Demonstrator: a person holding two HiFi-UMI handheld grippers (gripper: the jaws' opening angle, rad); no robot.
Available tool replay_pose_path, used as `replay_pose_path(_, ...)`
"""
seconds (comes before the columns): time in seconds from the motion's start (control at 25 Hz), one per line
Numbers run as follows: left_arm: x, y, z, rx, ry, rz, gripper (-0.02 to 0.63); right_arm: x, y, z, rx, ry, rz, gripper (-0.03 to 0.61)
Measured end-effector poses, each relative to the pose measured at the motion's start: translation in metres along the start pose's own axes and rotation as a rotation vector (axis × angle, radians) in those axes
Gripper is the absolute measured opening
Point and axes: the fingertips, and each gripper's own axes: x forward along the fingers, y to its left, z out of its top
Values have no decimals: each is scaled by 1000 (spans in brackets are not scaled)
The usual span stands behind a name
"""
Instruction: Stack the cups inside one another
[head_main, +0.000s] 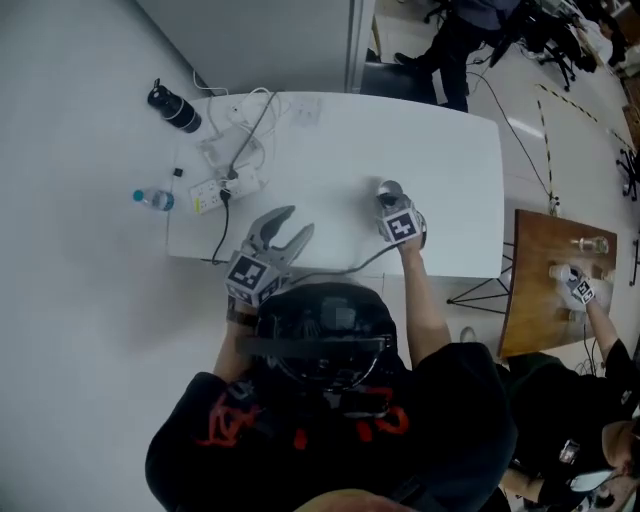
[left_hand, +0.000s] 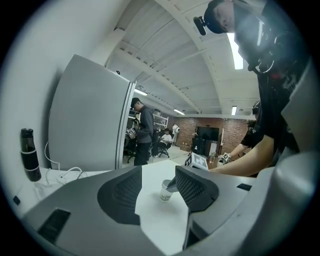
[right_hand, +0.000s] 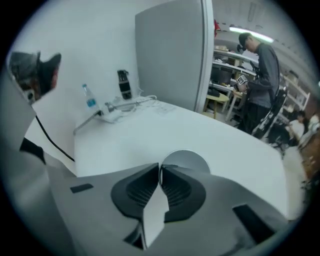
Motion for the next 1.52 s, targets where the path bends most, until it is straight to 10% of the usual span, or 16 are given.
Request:
replay_pose_path(0.28,50,-16,-102,266,350,-21,462,-100,132,68,366,-395,934,29)
replay_pose_path(0.36,56,-11,-120,394,422,-17,432,-124,157,76,340,-434,1076,29)
replay_pose_path(0.4,54,-9,-123,427,429,-14,310,-131,163,78,314,-440,1104,31)
replay_pose_path(0.64,20,24,-133,330,406,82,301,-147,124,97,221,-470,1000,28)
replay_pose_path(0.88,-4,51,-152,252,422,182,302,-15,85,48,-203,-124,347,28)
replay_pose_path(1.0,2,51,-160,249,426,184,302,30,87,31,-339,-47,212,28)
replay_pose_path(1.2,4,63,-165,257,431,208,302,1,101,59,-224,-123,311,126)
replay_pose_path(1.4,7,71,-185,320,491,208,302,-71,201,99,17,-248,944,126)
replay_pose_path(1.52,10,71,-191,328,493,206,302,-52,235,94,-15,-169,1011,126)
